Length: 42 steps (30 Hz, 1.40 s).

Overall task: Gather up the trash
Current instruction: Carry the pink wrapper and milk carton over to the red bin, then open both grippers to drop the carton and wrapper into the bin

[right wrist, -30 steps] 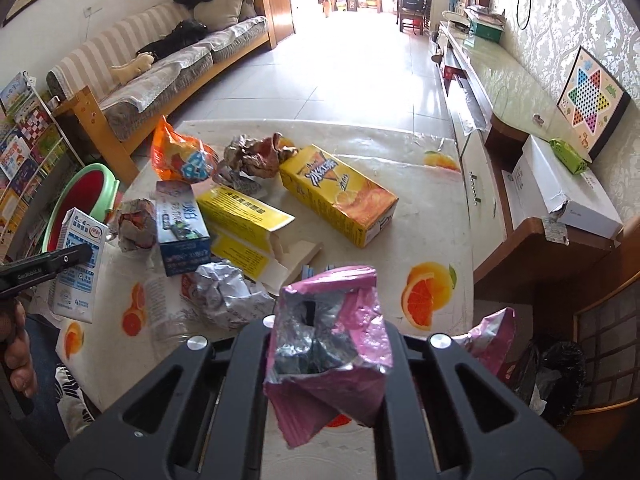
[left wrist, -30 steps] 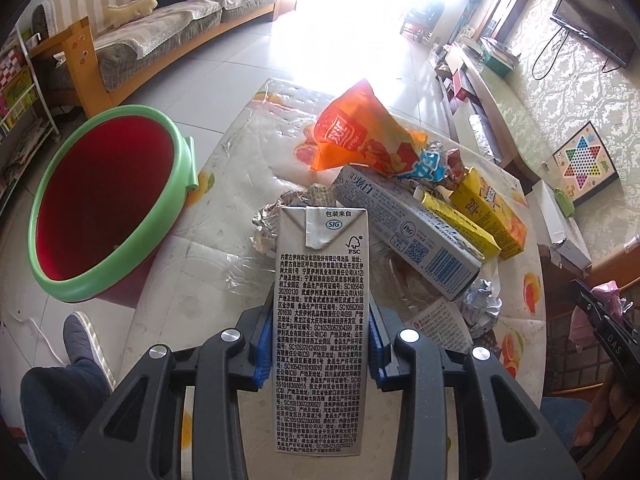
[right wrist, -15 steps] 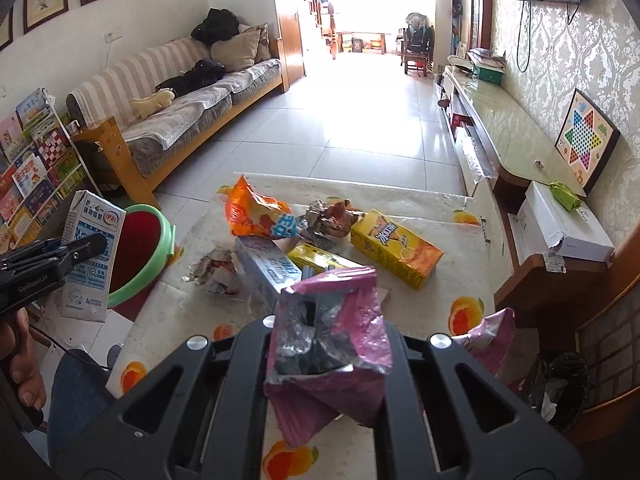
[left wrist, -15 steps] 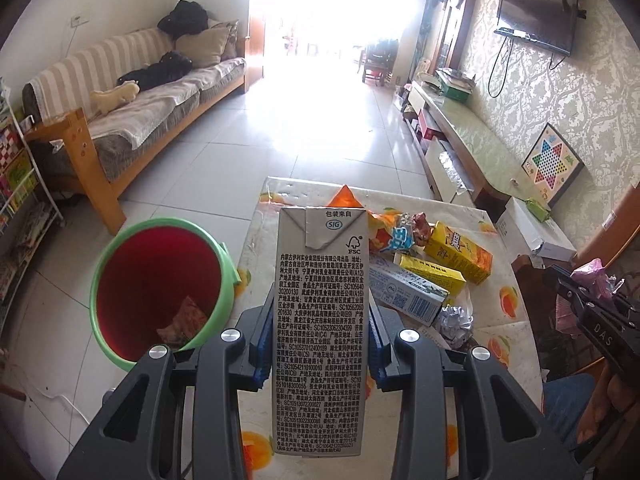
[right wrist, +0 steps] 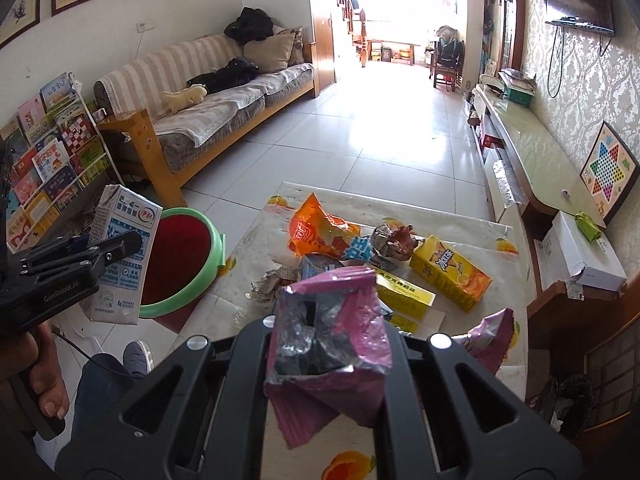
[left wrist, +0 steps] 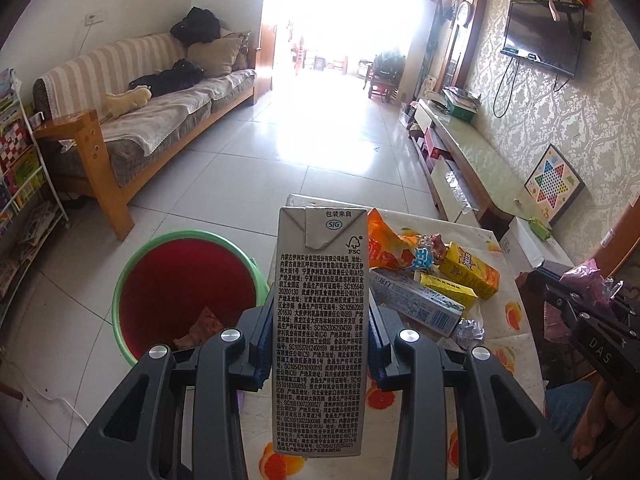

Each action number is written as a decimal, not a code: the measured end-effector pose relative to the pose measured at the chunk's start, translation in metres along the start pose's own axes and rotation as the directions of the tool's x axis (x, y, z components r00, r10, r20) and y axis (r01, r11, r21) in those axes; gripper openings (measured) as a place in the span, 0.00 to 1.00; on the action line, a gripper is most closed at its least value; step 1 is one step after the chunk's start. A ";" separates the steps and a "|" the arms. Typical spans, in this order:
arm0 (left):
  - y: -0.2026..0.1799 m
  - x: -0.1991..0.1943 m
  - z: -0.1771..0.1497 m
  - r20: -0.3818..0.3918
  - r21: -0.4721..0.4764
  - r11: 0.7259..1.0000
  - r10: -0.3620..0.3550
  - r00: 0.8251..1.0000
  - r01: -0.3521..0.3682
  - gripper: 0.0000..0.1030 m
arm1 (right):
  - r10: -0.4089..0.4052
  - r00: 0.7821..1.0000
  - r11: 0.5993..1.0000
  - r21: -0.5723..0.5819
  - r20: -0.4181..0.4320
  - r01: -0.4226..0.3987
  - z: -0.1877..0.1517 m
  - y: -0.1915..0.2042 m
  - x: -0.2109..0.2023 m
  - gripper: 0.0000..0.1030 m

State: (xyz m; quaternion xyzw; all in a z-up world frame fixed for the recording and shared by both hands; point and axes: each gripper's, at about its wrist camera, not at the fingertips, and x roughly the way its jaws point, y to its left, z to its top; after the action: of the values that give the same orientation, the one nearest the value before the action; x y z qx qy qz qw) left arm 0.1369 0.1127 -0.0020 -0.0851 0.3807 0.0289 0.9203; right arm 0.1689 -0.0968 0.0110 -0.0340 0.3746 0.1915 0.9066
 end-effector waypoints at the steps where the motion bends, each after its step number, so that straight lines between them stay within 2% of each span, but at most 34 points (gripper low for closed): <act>1: 0.003 0.000 0.000 -0.001 -0.001 1.000 0.002 1.000 -0.002 0.34 | 0.005 1.000 1.000 -0.003 -0.001 -0.005 0.001 0.003 0.002 0.06; 10: 0.035 0.004 0.003 -0.006 -0.034 0.999 0.038 0.999 -0.039 0.34 | 0.048 0.999 0.998 -0.036 0.000 -0.048 0.014 0.030 0.014 0.06; 20: 0.095 0.028 0.013 -0.037 -0.111 0.988 0.106 0.994 -0.110 0.34 | 0.081 0.997 0.994 -0.066 -0.020 -0.082 0.023 0.055 0.036 0.06; 29: 0.143 0.061 0.013 -0.087 -0.166 0.975 0.133 0.987 -0.146 0.34 | 0.115 0.991 0.987 -0.108 -0.062 -0.121 0.035 0.088 0.073 0.06; 37: 0.162 0.079 0.016 -0.109 -0.165 0.972 0.149 0.983 -0.166 0.34 | 0.173 0.981 0.972 -0.144 -0.091 -0.185 0.046 0.130 0.106 0.06; 40: 0.165 0.086 0.015 -0.129 -0.154 0.972 0.161 0.978 -0.180 0.38 | 0.199 0.975 0.965 -0.156 -0.099 -0.212 0.052 0.148 0.117 0.06; 42: 0.171 0.086 0.013 -0.123 -0.163 0.969 0.165 0.979 -0.184 0.58 | 0.211 0.973 0.960 -0.167 -0.096 -0.225 0.056 0.159 0.122 0.06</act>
State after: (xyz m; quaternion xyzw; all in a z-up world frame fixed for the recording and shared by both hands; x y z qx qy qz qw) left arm 0.1869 0.2822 -0.0764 -0.1327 0.4322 0.1382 0.8812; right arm 0.2255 0.1010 -0.0200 -0.0802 0.3925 0.3212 0.8581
